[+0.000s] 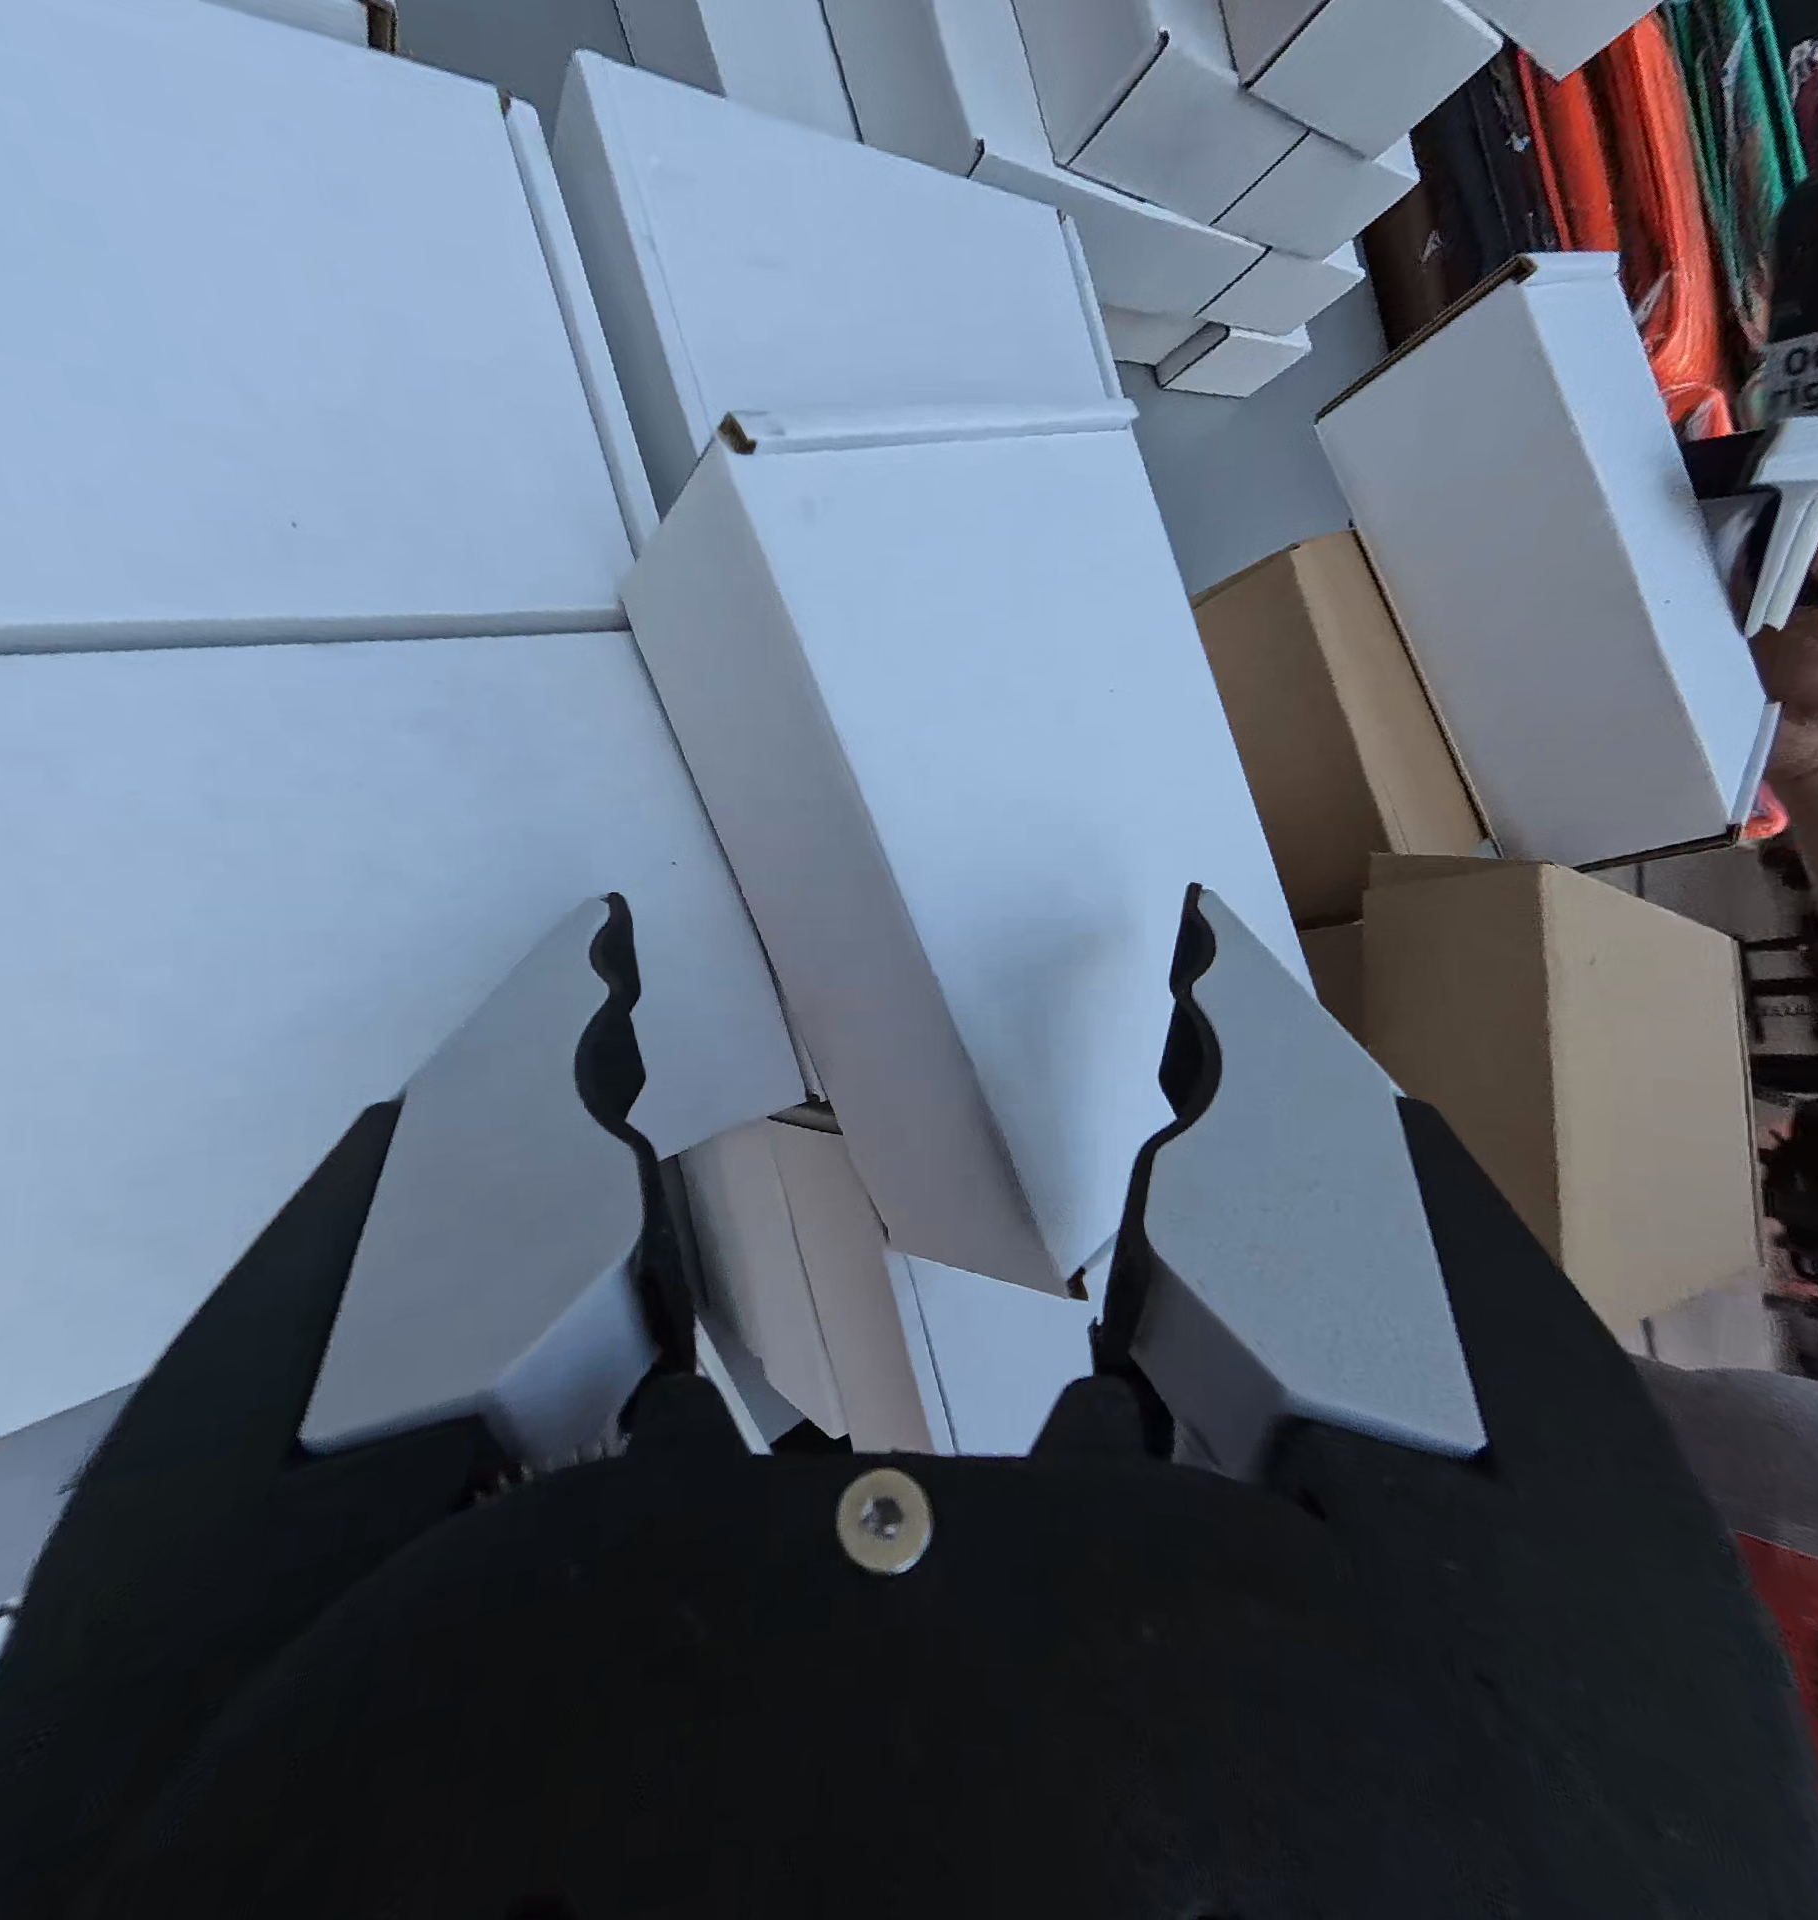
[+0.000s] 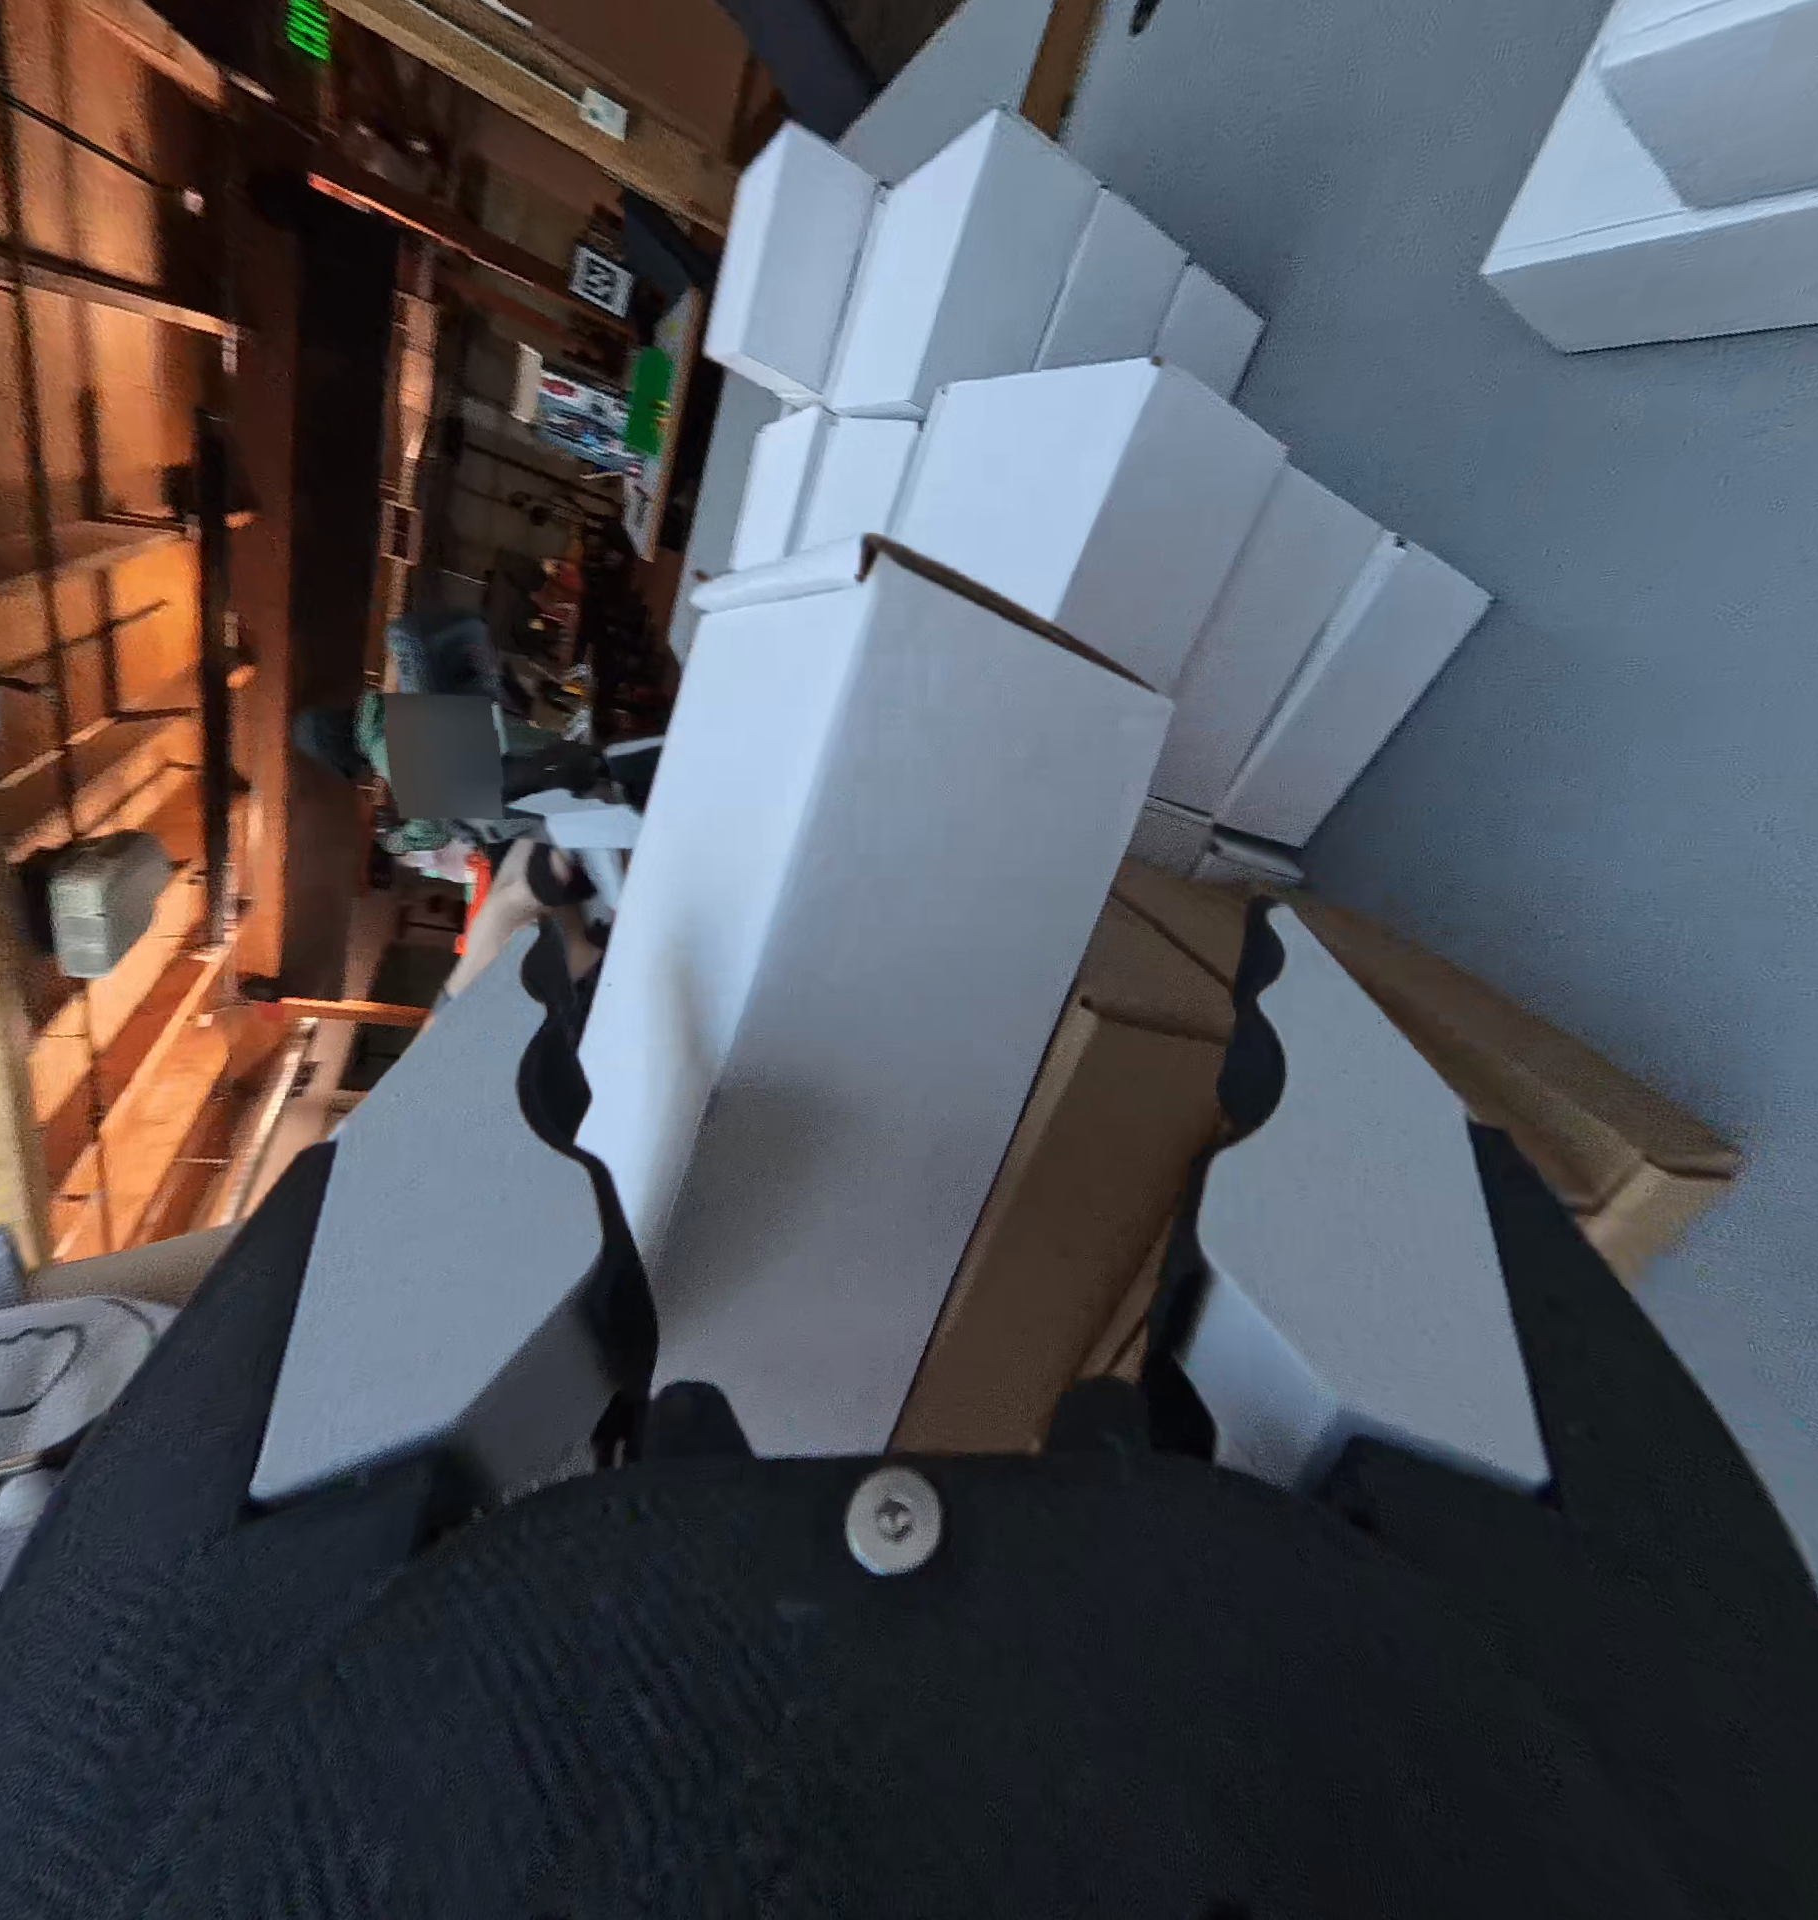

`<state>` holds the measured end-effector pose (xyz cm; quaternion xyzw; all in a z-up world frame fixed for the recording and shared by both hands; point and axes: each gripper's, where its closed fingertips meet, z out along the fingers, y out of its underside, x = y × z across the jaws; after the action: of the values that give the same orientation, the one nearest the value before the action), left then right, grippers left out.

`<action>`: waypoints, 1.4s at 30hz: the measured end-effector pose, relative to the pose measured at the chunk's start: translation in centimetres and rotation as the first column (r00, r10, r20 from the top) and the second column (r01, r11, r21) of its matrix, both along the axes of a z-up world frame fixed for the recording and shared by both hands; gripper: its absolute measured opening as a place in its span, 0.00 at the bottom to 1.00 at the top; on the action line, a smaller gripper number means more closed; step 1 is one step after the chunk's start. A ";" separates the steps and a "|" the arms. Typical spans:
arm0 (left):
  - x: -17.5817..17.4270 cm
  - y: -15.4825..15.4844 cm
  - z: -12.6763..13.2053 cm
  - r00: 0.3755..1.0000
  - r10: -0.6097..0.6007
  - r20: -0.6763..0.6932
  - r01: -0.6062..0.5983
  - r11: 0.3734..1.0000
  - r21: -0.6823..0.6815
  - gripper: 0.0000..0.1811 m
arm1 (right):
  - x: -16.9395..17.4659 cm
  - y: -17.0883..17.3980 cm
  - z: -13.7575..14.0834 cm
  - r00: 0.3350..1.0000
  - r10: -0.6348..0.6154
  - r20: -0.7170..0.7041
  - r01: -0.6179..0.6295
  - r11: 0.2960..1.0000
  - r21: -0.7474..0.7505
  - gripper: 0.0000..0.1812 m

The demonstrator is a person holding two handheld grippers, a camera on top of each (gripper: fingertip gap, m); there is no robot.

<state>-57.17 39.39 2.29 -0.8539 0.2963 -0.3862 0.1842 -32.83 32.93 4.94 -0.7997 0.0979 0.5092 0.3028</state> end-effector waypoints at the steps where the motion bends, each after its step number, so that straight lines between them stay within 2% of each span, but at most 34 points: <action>1: 0.1 0.0 -0.2 1.000 -0.006 0.006 0.006 1.000 -0.029 0.56 | -0.2 0.5 0.6 0.995 0.009 -0.095 -0.007 1.000 0.024 0.65; 4: 0.2 1.0 -0.7 1.000 -0.007 0.000 0.007 0.998 -0.055 0.50 | -0.8 1.0 1.2 0.977 0.082 -0.196 -0.066 0.994 0.087 0.60; 6: 1.0 1.5 -0.4 0.999 -0.006 0.031 0.009 0.995 -0.101 0.50 | -0.7 1.1 2.3 0.968 0.110 -0.224 -0.079 0.987 0.143 0.49; 7: 1.3 1.3 -0.6 0.999 -0.025 0.031 0.028 0.991 -0.127 0.39 | -0.4 1.3 2.6 0.973 0.103 -0.208 -0.071 0.985 0.156 0.48; 8: 1.8 1.1 -0.5 0.998 -0.035 0.049 0.042 0.987 -0.155 0.37 | 0.2 1.5 3.0 0.979 0.074 -0.189 -0.039 0.983 0.181 0.47; 10: 2.1 1.0 -0.5 0.998 -0.042 0.056 0.050 0.985 -0.164 0.37 | 1.7 1.4 4.9 0.971 0.027 -0.236 0.035 0.966 0.255 0.36; 11: 2.0 0.9 -0.5 0.997 -0.046 0.055 0.054 0.985 -0.166 0.36 | 2.7 1.4 5.3 0.971 -0.019 -0.237 0.083 0.961 0.264 0.36; 14: 1.3 0.5 -0.2 0.996 -0.052 0.068 0.065 0.980 -0.190 0.33 | 4.4 0.5 4.5 0.976 -0.072 -0.207 0.113 0.975 0.192 0.36; 18: -0.5 0.1 1.1 0.995 -0.041 0.086 0.055 0.984 -0.171 0.13 | 4.9 -0.7 4.7 0.952 -0.117 -0.282 0.148 0.985 0.091 0.36; 21: -1.7 0.0 2.0 0.989 0.067 0.132 -0.035 0.972 -0.231 0.21 | 5.3 -1.3 5.0 0.928 -0.185 -0.324 0.203 0.979 0.024 0.36; 23: -1.7 -0.5 3.0 0.969 0.134 0.206 -0.070 0.953 -0.294 0.30 | 6.0 -1.5 5.1 0.930 -0.224 -0.293 0.242 0.970 0.027 0.36; 26: -1.7 -0.5 3.7 0.966 0.185 0.180 -0.143 0.965 -0.219 0.42 | 6.5 -2.1 5.4 0.939 -0.237 -0.250 0.257 0.965 0.051 0.36; 29: -0.9 -0.7 3.3 0.977 0.211 -0.007 -0.210 0.968 -0.135 0.53 | 7.0 -2.6 5.3 0.938 -0.254 -0.236 0.274 0.960 0.053 0.36; 30: -0.3 -0.6 3.2 0.973 0.218 -0.077 -0.225 0.970 -0.096 0.60 | 7.2 -2.8 5.2 0.938 -0.260 -0.231 0.279 0.959 0.055 0.36; 34: 2.2 0.3 1.6 0.912 0.181 -0.369 -0.151 0.982 0.110 0.86 | 7.2 -3.5 4.7 0.937 -0.261 -0.231 0.281 0.958 0.057 0.36; 36: 3.1 -0.2 -0.1 0.869 0.128 -0.478 -0.090 0.991 0.102 0.87 | 7.1 -4.0 4.3 0.941 -0.256 -0.222 0.273 0.961 0.048 0.36; 38: 2.9 -0.8 -1.7 0.816 0.085 -0.572 -0.044 0.995 0.084 0.82 | 7.2 -4.6 4.1 0.947 -0.246 -0.207 0.261 0.964 0.047 0.36; 39: 3.2 -1.5 -2.2 0.818 0.044 -0.573 -0.018 0.999 0.050 0.78 | 7.3 -4.9 4.0 0.949 -0.243 -0.198 0.258 0.965 0.049 0.36; 42: 2.4 -2.4 -2.3 0.835 0.035 -0.549 -0.057 0.998 -0.022 0.71 | 7.5 -5.8 3.7 0.957 -0.236 -0.171 0.247 0.968 0.049 0.35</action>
<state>-54.77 36.96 0.01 -0.9388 0.3087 -0.1267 0.0851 -25.32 27.17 8.63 -0.7262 0.2015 0.5353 0.3815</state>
